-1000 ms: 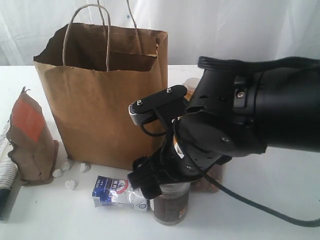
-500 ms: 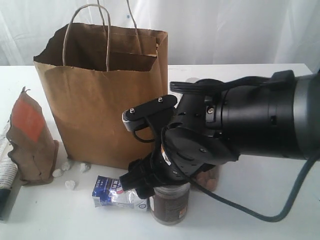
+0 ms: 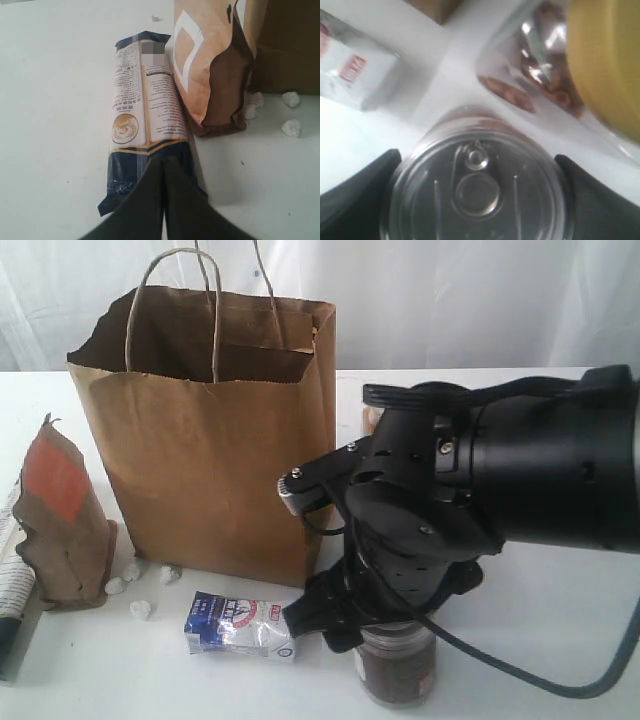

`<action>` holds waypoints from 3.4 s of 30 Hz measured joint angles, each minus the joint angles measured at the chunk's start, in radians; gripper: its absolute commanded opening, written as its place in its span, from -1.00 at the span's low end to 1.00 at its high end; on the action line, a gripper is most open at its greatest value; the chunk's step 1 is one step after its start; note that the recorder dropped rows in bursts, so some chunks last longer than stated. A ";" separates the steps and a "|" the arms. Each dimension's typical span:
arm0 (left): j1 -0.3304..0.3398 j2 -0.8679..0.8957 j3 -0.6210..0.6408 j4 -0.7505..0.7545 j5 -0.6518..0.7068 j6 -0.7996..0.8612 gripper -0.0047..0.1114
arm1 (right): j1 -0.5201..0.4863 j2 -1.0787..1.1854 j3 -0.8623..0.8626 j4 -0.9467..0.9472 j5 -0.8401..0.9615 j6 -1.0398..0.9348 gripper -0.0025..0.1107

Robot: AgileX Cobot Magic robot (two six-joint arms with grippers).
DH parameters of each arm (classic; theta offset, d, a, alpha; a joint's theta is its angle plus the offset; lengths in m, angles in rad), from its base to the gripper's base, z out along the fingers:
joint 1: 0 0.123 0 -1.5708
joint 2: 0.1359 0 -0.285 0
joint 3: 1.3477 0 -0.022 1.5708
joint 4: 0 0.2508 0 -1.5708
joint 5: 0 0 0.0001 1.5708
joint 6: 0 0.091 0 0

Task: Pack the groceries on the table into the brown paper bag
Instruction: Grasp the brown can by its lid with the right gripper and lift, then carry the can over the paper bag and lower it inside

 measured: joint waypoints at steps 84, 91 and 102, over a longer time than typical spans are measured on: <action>0.000 0.000 0.000 0.000 0.000 0.000 -0.92 | -0.026 0.141 -0.631 -0.564 -0.183 0.039 0.15; 0.000 0.000 0.000 0.000 0.000 0.000 -0.92 | -0.026 0.141 -0.631 -0.564 -0.180 0.039 0.15; 0.000 0.000 0.000 0.000 0.000 0.000 -0.92 | -0.027 0.162 -0.631 -0.564 -0.160 0.040 0.15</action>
